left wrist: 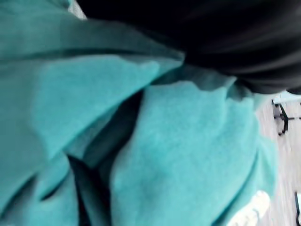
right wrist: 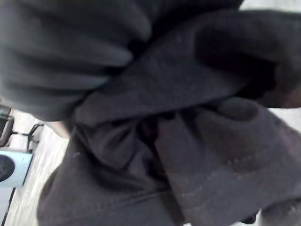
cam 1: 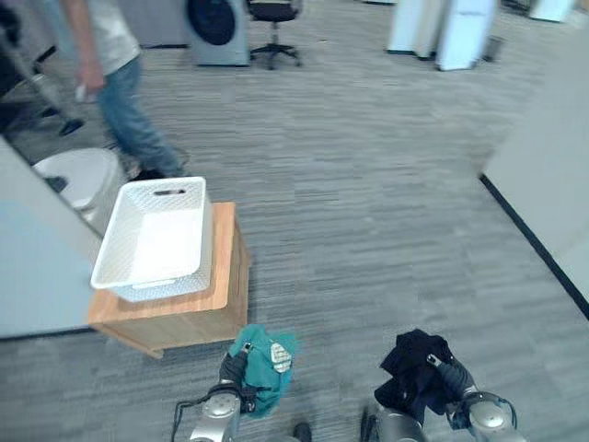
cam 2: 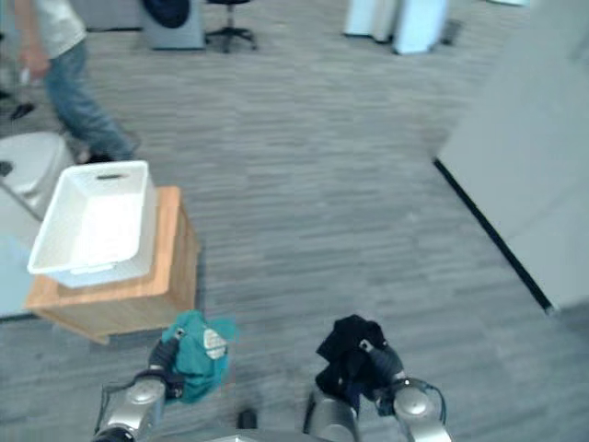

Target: Tidy up the quilt and then pick up the clothes from the bed and put them into the laundry hamper.

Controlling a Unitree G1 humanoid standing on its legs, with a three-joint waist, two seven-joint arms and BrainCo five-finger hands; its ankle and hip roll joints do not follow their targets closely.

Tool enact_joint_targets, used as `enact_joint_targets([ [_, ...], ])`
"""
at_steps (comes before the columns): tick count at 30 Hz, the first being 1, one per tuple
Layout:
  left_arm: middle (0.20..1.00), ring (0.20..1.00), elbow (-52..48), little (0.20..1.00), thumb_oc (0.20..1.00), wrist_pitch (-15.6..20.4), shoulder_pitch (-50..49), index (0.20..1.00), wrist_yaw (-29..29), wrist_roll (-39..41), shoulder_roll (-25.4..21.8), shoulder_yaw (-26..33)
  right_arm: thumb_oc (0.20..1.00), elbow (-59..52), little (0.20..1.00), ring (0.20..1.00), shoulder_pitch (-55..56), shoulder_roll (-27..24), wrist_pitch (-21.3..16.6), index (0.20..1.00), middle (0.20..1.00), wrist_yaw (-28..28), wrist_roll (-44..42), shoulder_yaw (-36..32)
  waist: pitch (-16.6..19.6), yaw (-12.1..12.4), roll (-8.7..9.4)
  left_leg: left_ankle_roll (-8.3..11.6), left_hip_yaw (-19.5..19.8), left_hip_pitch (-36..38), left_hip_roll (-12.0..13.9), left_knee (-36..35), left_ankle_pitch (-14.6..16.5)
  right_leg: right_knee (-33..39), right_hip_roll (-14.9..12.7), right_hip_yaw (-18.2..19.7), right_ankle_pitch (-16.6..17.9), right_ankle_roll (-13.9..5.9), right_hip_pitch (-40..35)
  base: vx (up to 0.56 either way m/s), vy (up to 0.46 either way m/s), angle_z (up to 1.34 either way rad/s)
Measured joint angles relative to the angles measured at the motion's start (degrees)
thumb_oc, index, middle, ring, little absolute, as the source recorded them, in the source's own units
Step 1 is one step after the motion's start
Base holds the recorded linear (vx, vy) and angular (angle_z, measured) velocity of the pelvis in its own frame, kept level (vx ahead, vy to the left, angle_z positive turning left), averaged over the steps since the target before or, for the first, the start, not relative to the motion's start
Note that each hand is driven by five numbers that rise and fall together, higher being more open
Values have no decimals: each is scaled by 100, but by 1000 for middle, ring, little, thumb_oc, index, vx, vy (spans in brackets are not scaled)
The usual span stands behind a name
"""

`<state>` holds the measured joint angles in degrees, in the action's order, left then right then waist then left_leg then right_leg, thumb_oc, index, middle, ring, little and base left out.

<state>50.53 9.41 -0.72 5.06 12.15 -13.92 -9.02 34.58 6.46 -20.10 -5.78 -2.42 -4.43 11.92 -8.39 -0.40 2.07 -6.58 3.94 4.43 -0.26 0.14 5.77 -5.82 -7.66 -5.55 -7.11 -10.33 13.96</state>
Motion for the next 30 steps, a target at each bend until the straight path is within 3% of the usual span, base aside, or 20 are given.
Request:
enact_joint_targets([
  [2, 200, 200, 180, 200, 200, 28, 32, 200, 26, -54, -139, -20, 200, -35, 200, 200, 84, 10, -61, 200, 200, 7, 5, 1, 19, -116, 166, 193, 234, -27, 123, 31, 173, 660, -102, 379, 115, -134, 49, 400, -134, 170],
  [3, 200, 200, 287, 200, 200, 35, 33, 200, 23, -150, -290, -33, 200, -10, 200, 200, 142, 63, -37, 200, 200, 13, 6, -13, 48, -122, 447, 452, 306, 248, 185, -158, 189, 618, -214, 461, 314, -116, 18, 568, -285, 127],
  [4, 200, 200, 353, 200, 200, 13, -151, 200, 35, -171, -244, -1, 200, 199, 200, 200, -15, 58, -33, 200, 200, 19, 8, -19, 13, -38, 304, 664, 306, 504, 493, -193, 220, 389, 4, 428, 806, -27, -41, 651, -386, 114],
  [5, 200, 200, 465, 200, 200, 9, -304, 200, 10, -176, -139, 16, 200, 284, 200, 200, -214, 29, -33, 200, 200, 16, 5, -62, -38, -52, 187, 905, 228, 264, 597, 479, 150, 314, 153, 400, 993, 101, -238, 521, -438, 96],
  [6, 200, 200, 481, 200, 200, 6, -214, 200, -3, -162, -78, 28, 200, 299, 200, 200, -235, 38, -33, 200, 200, 13, 5, -136, -133, -167, 277, 1054, 177, -132, 547, 1298, 119, 330, 99, 395, 1049, 194, -375, 158, -224, 130],
  [8, 200, 200, 411, 200, 200, 10, -242, 200, -4, -97, 141, 22, 200, 217, 200, 200, -173, -150, -47, 200, 200, 13, 3, -288, -289, -66, 400, 1264, -62, -1053, 499, 3381, -331, 385, 21, 74, 1409, 784, -729, 345, -295, 101],
  [9, 200, 200, 285, 200, 200, 21, -279, 200, -11, 21, 214, 130, 200, 187, 200, 200, -296, -238, -50, 200, 200, -31, -7, -306, -321, 107, 292, 1328, -304, -1616, 691, 4203, -1092, 549, 116, -143, 1264, 1003, -1029, 535, -281, 96],
  [10, 200, 200, 6, 200, 200, 28, -112, 200, -3, 27, 145, 154, 200, 177, 200, 200, -359, -241, -42, 200, 200, -30, -6, -332, -463, 212, 530, 1236, -1384, -2131, 875, 4383, -938, 930, -43, -375, 1202, 1094, -1339, 615, -71, 91],
  [12, 200, 200, -363, 200, 200, 59, -186, 200, -29, 27, 112, 156, 200, 175, 200, 200, -610, -246, -42, 200, 200, -23, -6, -345, -532, 293, 338, 1278, -2291, -2180, 828, 3012, -767, 1051, 5, -593, 1131, 1091, -1588, 842, 53, 106],
  [13, 200, 200, -546, 200, 200, 55, -347, 200, -80, 21, 203, 88, 200, 217, 200, 200, -440, -288, -48, 200, 200, -31, -7, -360, -421, 201, -18, 1388, -3162, -1772, 862, 530, -654, 1084, 326, -1486, 863, 1062, -2018, 866, 159, 141],
  [15, 200, 200, -525, 200, 200, 61, -360, 200, -110, 17, 163, 31, 200, 261, 200, 200, -281, -284, -45, 200, 200, -16, -2, -263, -314, 283, -92, 1276, -3387, -1764, 816, -129, -676, 1081, 492, -1756, 651, 1051, -2281, 516, 120, 114],
  [17, 200, 200, -299, 200, 200, -27, -397, 200, -132, 16, 48, 16, 200, 188, 200, 200, -197, -193, -112, 200, 200, -9, -4, -207, -178, 171, 95, 1033, -4212, -1835, 975, 220, -684, 1079, 482, -2085, 438, 903, -2386, 447, 211, 66],
  [18, 200, 200, -262, 200, 200, -79, -433, 200, -157, 5, -29, 24, 200, 175, 200, 200, -86, -98, -92, 200, 200, -12, -2, -262, -13, 153, 264, 760, -4221, -1725, 857, 599, -711, 964, 314, -2247, 276, 568, -2498, 716, 440, 54],
  [19, 200, 200, -263, 200, 200, -80, -531, 200, -161, 5, -41, 12, 200, 149, 200, 200, 4, -76, -84, 200, 200, -9, -1, -246, 71, 125, 375, 592, -4147, -1482, 680, 557, -702, 661, 156, -2225, 221, 469, -2566, 525, 353, 29],
  [21, 200, 200, 136, 200, 200, -69, -499, 200, -219, -137, 298, -16, 200, -133, 200, 200, 179, -383, -82, 200, 200, -46, 9, -257, -105, 25, -64, -38, -3702, -515, 273, 246, -637, -2234, -380, -1584, -159, -64, -1971, 407, 204, 69],
  [22, 200, 200, 152, 200, 200, -113, -488, 200, -276, -223, 231, -269, 200, -360, 200, 200, 443, -373, -81, 200, 200, -49, 13, -231, 80, -301, 53, -113, -3129, -385, 37, 130, -466, -4175, -931, -1250, -67, -15, -1050, 502, 35, 147],
  [23, 200, 200, 59, 200, 200, -112, -421, 200, -261, -222, 85, -443, 200, -473, 200, 200, 489, -309, -67, 200, 200, -26, 49, -203, 122, -381, 97, -120, -2853, -273, -97, 92, -426, -4777, -1020, -844, -79, 3, -521, 378, -37, 170],
  [24, 200, 200, -12, 200, 200, -112, -301, 200, -270, -224, -41, -584, 200, -515, 200, 200, 454, -263, -65, 200, 200, -24, 112, -185, 90, -423, 57, -96, -2603, -224, -144, 52, -445, -4812, -980, -691, -111, 65, -84, 398, -161, 161],
  [29, 200, 200, -590, 200, 200, -42, -30, 200, -280, -227, -505, -616, 200, -934, 200, 200, 226, -379, -100, 200, 200, -26, 223, -260, 15, -430, 12, 205, -1867, 335, -185, -246, -394, -1607, -734, -888, 122, 195, 310, 429, -283, 142],
  [30, 200, 200, -528, 200, 200, -23, 15, 200, -287, -231, -597, -588, 200, -975, 200, 200, 151, -436, -205, 200, 200, -42, 221, -404, 68, -504, 101, 407, -1373, 392, -223, -252, -236, -373, -434, 6, 352, 77, 212, 413, -346, 161],
])
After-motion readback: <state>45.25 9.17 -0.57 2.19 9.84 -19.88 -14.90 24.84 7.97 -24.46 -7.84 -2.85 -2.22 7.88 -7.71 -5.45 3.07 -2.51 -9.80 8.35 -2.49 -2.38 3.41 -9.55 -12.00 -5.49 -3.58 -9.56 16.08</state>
